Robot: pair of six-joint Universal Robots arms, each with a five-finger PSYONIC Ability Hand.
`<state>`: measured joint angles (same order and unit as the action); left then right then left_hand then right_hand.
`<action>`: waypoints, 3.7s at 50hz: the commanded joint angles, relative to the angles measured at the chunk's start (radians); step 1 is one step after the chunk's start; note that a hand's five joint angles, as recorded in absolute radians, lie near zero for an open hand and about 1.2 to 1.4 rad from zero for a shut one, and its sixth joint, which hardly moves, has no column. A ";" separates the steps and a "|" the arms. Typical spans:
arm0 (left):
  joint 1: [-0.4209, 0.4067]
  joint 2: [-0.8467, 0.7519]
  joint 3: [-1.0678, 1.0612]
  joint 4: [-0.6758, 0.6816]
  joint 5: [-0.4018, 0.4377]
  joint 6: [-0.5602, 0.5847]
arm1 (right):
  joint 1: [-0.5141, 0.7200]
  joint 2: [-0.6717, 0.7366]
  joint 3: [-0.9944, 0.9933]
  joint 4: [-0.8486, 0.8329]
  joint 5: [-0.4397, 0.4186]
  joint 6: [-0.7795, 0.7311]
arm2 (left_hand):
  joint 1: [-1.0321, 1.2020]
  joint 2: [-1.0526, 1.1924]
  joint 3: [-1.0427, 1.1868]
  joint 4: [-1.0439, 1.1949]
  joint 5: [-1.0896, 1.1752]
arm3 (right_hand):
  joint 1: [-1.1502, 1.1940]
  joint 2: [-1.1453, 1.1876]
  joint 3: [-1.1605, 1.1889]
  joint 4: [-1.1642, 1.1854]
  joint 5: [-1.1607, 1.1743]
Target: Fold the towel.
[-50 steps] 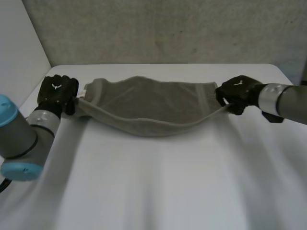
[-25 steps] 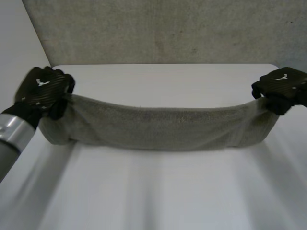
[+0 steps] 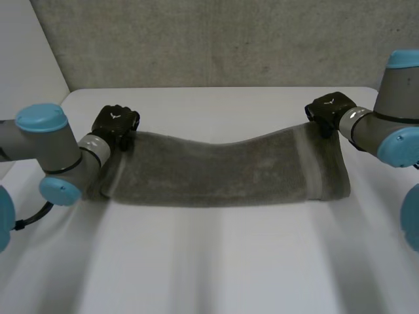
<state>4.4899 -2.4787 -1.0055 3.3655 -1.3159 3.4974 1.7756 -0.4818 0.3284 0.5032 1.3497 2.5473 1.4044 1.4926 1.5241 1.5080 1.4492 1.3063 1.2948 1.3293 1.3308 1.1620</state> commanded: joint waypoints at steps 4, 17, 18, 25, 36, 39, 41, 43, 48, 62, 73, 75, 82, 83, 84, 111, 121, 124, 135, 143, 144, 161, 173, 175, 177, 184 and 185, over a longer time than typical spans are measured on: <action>-0.011 -0.051 0.081 0.003 -0.074 0.066 | 0.007 0.129 -0.193 0.002 0.100 -0.002 | -0.921 -1.009 -1.041 -1.024 -1.140 | -0.672 -0.661 -0.695 -0.697 -0.703; -0.046 0.196 -0.103 -0.049 -0.125 0.071 | 0.067 -0.056 -0.053 0.164 0.060 0.005 | -1.217 -1.306 -1.337 -1.321 -1.437 | -1.132 -1.120 -1.155 -1.156 -1.162; -0.046 0.196 -0.104 -0.049 -0.124 0.071 | 0.067 -0.057 -0.052 0.164 0.060 0.005 | -1.217 -1.305 -1.337 -1.321 -1.437 | -1.132 -1.120 -1.155 -1.156 -1.162; -0.037 0.447 -0.391 0.000 -0.112 0.065 | 0.051 -0.410 0.535 0.036 0.002 0.005 | -1.220 -1.308 -1.340 -1.324 -1.440 | -0.963 -0.951 -0.986 -0.987 -0.993; -0.037 0.668 -0.697 0.133 -0.111 0.048 | 0.016 -0.558 1.058 -0.357 0.009 -0.012 | -1.223 -1.311 -1.343 -1.327 -1.442 | -0.796 -0.785 -0.819 -0.821 -0.827; -0.038 0.690 -0.722 0.140 -0.111 0.031 | 0.008 -0.548 1.080 -0.382 0.011 -0.015 | -1.223 -1.311 -1.343 -1.327 -1.442 | -0.752 -0.740 -0.775 -0.776 -0.782; -0.041 0.727 -0.760 0.143 -0.111 -0.018 | -0.018 -0.520 1.104 -0.414 0.014 -0.030 | -1.223 -1.311 -1.343 -1.327 -1.442 | -0.731 -0.720 -0.754 -0.756 -0.761; -0.043 0.739 -0.772 0.143 -0.109 -0.043 | -0.025 -0.502 1.106 -0.429 0.016 -0.038 | -1.223 -1.311 -1.343 -1.327 -1.442 | -0.647 -0.635 -0.670 -0.671 -0.677; -0.043 0.756 -0.800 0.144 -0.109 -0.100 | -0.038 -0.472 1.100 -0.480 0.031 -0.068 | -1.223 -1.311 -1.343 -1.327 -1.442 | -0.496 -0.485 -0.519 -0.521 -0.526; -0.034 0.755 -0.817 0.173 -0.109 -0.120 | -0.126 -0.445 1.081 -0.480 0.115 -0.145 | -1.223 -1.311 -1.343 -1.327 -1.442 | 0.090 0.101 0.067 0.065 0.060; -0.028 0.774 -0.828 0.175 -0.109 -0.120 | -0.190 -0.594 0.984 -0.489 0.187 -0.203 | -1.223 -1.311 -1.343 -1.327 -1.442 | 0.090 0.101 0.067 0.065 0.060; -0.026 0.774 -0.826 0.175 -0.109 -0.120 | -0.170 -0.597 0.960 -0.489 0.189 -0.203 | -1.223 -1.311 -1.343 -1.327 -1.442 | 0.090 0.101 0.067 0.065 0.060; -0.020 0.770 -0.812 0.178 -0.109 -0.123 | 0.267 -0.508 0.803 -0.492 0.186 -0.196 | -1.223 -1.311 -1.343 -1.327 -1.442 | 0.090 0.101 0.067 0.065 0.060; -0.020 0.770 -0.812 0.178 -0.109 -0.123 | 0.268 -0.508 0.802 -0.492 0.186 -0.196 | -1.223 -1.311 -1.343 -1.327 -1.442 | 0.090 0.101 0.067 0.065 0.060; -0.018 0.768 -0.811 0.180 -0.109 -0.123 | 0.345 -0.476 0.770 -0.495 0.186 -0.194 | -1.223 -1.311 -1.343 -1.327 -1.442 | 0.090 0.101 0.067 0.065 0.060; -0.015 0.705 -0.818 0.239 -0.112 -0.121 | 0.625 -0.337 0.693 -0.533 0.189 -0.045 | -1.223 -1.311 -1.343 -1.327 -1.442 | -1.132 -1.120 -1.155 -1.156 -1.162; -0.017 0.707 -0.823 0.241 -0.112 -0.121 | 0.418 -0.537 1.051 -0.499 0.172 -0.039 | -1.223 -1.311 -1.343 -1.327 -1.442 | -1.119 -1.107 -1.142 -1.143 -1.149; -0.023 0.705 -0.823 0.241 -0.111 -0.121 | 0.358 -0.558 1.133 -0.509 0.170 -0.042 | -1.223 -1.311 -1.343 -1.327 -1.442 | -0.908 -0.897 -0.931 -0.933 -0.938; -0.148 0.609 -0.719 0.242 -0.075 -0.121 | 0.291 -0.560 1.224 -0.574 0.083 -0.030 | -1.188 -1.276 -1.308 -1.292 -1.407 | -0.755 -0.743 -0.778 -0.779 -0.785; -0.235 0.425 -0.562 0.206 -0.062 -0.104 | 0.294 -0.571 1.273 -0.664 0.085 -0.024 | -1.082 -1.171 -1.202 -1.186 -1.302 | -0.752 -0.740 -0.775 -0.776 -0.782; -0.244 0.394 -0.544 0.181 -0.062 -0.097 | 0.294 -0.577 1.281 -0.675 0.086 -0.021 | -1.076 -1.165 -1.196 -1.180 -1.296 | -0.752 -0.740 -0.775 -0.776 -0.782; -0.248 0.325 -0.553 0.052 -0.068 0.207 | 0.292 -0.575 1.285 -0.680 0.086 -0.021 | -0.980 -1.068 -1.099 -1.083 -1.199 | -0.755 -0.743 -0.778 -0.779 -0.785; -0.244 0.333 -0.559 0.028 -0.077 0.215 | 0.291 -0.560 1.287 -0.683 0.085 -0.021 | -0.639 -0.727 -0.759 -0.743 -0.858 | -0.734 -0.723 -0.757 -0.759 -0.764; -0.242 0.328 -0.558 0.018 -0.082 0.213 | 0.291 -0.552 1.287 -0.683 0.085 -0.021 | -0.636 -0.724 -0.756 -0.740 -0.855 | -0.693 -0.681 -0.716 -0.717 -0.723; -0.235 0.323 -0.558 0.011 -0.109 0.212 | 0.291 -0.538 1.282 -0.683 0.085 -0.018 | -0.636 -0.724 -0.756 -0.740 -0.855 | -0.634 -0.623 -0.657 -0.659 -0.665; -0.232 0.322 -0.559 0.011 -0.158 0.203 | 0.289 -0.511 1.272 -0.690 0.080 0.036 | -0.648 -0.736 -0.767 -0.751 -0.867 | -0.576 -0.564 -0.599 -0.600 -0.606; -0.232 0.326 -0.559 0.011 -0.160 0.201 | 0.289 -0.508 1.267 -0.695 0.078 0.057 | -0.651 -0.739 -0.770 -0.754 -0.870 | -0.555 -0.544 -0.578 -0.580 -0.585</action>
<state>4.2556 -2.1562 -1.5634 3.3775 -1.4416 3.7071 2.0658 -1.0118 1.6073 -0.1813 1.4328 2.5419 0.8501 0.8555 0.8550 0.8511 0.8531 0.6957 0.6966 0.6959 0.6954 0.5204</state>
